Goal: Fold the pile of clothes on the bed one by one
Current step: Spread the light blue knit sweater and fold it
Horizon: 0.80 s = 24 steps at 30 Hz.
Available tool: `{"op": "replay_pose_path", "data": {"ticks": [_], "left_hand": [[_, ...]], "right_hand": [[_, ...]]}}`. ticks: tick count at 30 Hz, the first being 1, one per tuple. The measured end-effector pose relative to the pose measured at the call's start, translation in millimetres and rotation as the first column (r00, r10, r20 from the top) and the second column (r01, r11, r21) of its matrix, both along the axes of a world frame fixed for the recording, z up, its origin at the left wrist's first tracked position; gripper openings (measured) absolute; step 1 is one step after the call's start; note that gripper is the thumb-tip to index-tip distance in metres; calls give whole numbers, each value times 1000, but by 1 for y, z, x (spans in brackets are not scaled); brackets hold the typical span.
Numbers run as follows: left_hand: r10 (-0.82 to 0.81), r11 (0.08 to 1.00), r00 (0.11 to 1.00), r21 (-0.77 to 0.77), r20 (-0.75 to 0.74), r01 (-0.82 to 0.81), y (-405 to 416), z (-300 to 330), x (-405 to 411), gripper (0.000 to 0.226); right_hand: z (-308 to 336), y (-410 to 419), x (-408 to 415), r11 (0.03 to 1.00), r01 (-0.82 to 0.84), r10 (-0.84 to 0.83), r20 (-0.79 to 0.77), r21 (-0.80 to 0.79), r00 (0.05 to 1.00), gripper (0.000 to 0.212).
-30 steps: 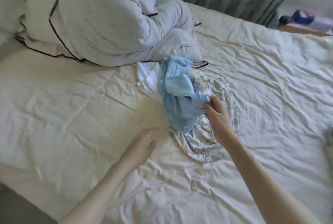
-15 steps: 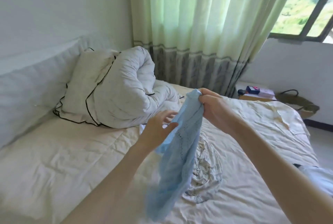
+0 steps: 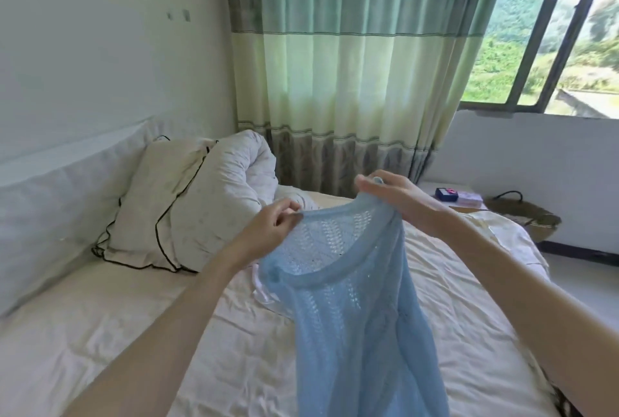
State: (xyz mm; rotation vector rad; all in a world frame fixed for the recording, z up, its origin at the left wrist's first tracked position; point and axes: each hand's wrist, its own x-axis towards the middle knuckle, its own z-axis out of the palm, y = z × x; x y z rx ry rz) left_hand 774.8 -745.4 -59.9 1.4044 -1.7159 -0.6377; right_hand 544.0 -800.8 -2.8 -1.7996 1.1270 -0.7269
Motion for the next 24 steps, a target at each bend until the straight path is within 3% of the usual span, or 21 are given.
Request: {"op": "replay_pose_path", "data": {"ticks": [2,5,7,9,13,15,19,22,24], "left_hand": [[-55,998,996,-30,64,57,-3,23,1,9],[-130,991,979,20,158,129,-1,50,3,13],[-109,994,963,27,248,106,1,67,6,19],[-31,993,954,-101,297,64,-1,89,11,24],[285,874,919,-467,271,-133,-17,138,20,11],[395,823,882,-525,257,-216,-26,139,29,8],[487,827,814,-467,315,-314,-33,114,57,12],[508,836,780,-428,365,-344,-33,111,69,14],[504,849,803,-355,318,-392,-33,121,75,11]], "right_hand": [[5,-2,-3,987,-26,4,-134,-158,991,48],[24,-4,-10,972,-58,19,-172,-227,985,26],[37,-6,-16,970,-90,38,-227,-225,973,27],[48,-9,-15,964,-68,7,-236,-255,972,32],[82,-21,-2,910,191,-143,154,-367,978,13],[94,-28,-3,870,282,-189,254,-404,948,12],[94,-44,-29,796,368,-316,188,-480,930,24],[85,-53,-45,711,351,-438,7,-610,899,15],[82,-57,-54,682,279,-476,-121,-676,871,16]]}}
